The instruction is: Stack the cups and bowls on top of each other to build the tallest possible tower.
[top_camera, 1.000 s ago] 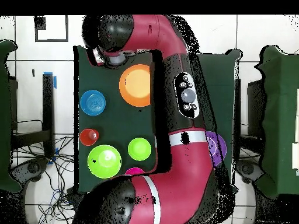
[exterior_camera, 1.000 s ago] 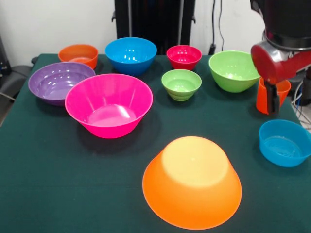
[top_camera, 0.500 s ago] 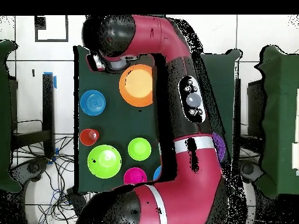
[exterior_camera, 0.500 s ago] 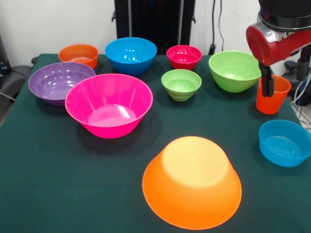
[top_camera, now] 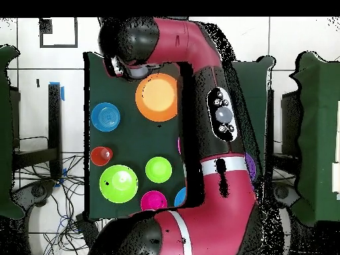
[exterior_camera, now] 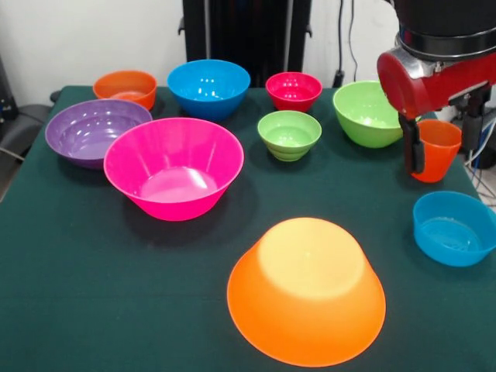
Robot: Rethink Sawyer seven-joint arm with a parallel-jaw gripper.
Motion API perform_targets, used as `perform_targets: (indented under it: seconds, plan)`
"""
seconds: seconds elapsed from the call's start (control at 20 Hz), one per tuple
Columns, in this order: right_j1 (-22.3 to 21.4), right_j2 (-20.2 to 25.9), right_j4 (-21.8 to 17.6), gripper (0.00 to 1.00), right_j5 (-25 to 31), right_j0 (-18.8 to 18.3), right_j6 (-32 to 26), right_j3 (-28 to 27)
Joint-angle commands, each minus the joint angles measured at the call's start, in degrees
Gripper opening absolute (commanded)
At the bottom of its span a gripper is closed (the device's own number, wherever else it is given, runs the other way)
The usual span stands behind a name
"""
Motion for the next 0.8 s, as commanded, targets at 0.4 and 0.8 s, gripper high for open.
perform_targets:
  seconds: [0.4, 0.8]
  plan:
    - [5.93, -3.63, -5.03, 1.0, -9.18, 0.62, 1.71, 4.52]
    - [6.02, -4.49, -4.4, 1.0, -8.96, 0.71, 1.27, 4.49]
